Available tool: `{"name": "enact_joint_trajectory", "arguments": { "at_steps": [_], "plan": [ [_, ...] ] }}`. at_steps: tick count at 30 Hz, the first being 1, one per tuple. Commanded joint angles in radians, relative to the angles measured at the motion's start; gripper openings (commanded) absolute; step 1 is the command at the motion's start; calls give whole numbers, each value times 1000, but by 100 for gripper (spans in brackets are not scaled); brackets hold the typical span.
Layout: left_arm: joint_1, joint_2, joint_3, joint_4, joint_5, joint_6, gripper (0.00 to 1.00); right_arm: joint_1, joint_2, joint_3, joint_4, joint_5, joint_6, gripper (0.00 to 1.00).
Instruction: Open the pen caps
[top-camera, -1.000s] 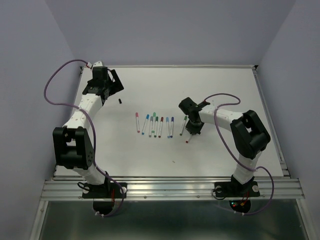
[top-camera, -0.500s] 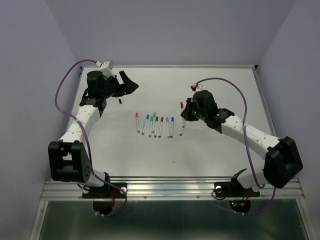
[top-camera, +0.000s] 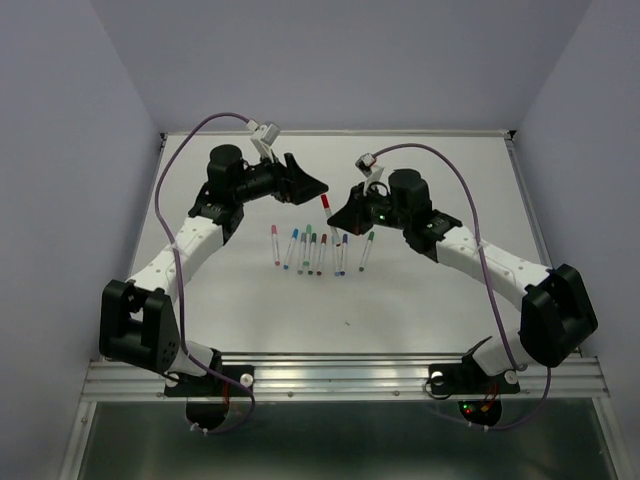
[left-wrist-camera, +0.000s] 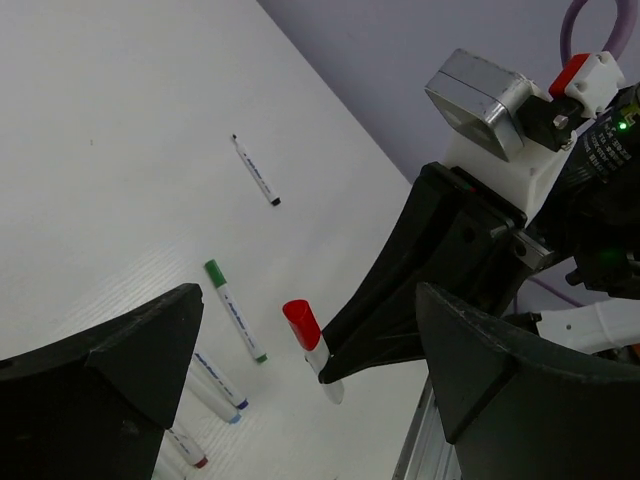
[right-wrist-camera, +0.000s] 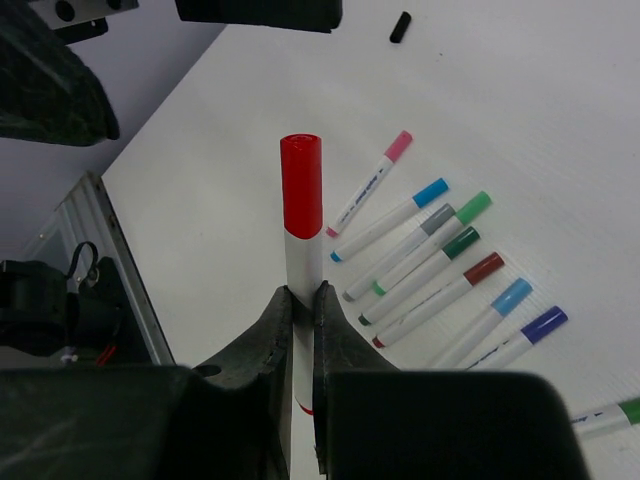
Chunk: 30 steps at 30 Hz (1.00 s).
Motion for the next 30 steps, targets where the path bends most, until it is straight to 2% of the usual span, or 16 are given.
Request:
{"name": "enact_joint_trajectory", "arguments": {
  "at_steps": [1,6,7,8,13,17,20,21,24,26,27,29,30],
  "plan": [
    [0,-35,7,69,14,-3,99,5,-10,57,134,-93,15,1],
    [-14,-7,12,67,16,-12,99,5,-18,50,182,-90,36,1],
    [-17,-6,13,67,18,-12,97,5,-19,51,188,-91,39,1],
    [-20,-3,15,69,16,-12,90,5,-16,54,190,-93,41,1],
    [-40,3,20,82,21,-21,89,5,7,76,200,-81,44,1],
    [-49,11,17,90,19,-28,79,5,21,90,204,-59,47,1],
    [-52,16,17,96,19,-34,67,5,37,100,210,-64,49,1],
    [-54,17,18,99,19,-37,58,5,40,106,208,-65,50,1],
    [-55,17,17,106,18,-43,43,5,57,113,205,-68,49,1],
    [-55,16,17,107,8,-43,36,5,60,113,202,-65,44,1],
    [-55,13,17,107,7,-46,26,5,62,113,200,-67,40,1],
    [-55,13,15,107,4,-45,13,5,63,113,194,-74,38,1],
    [-55,10,15,107,-5,-51,0,5,64,111,194,-85,35,1]
  ]
}}
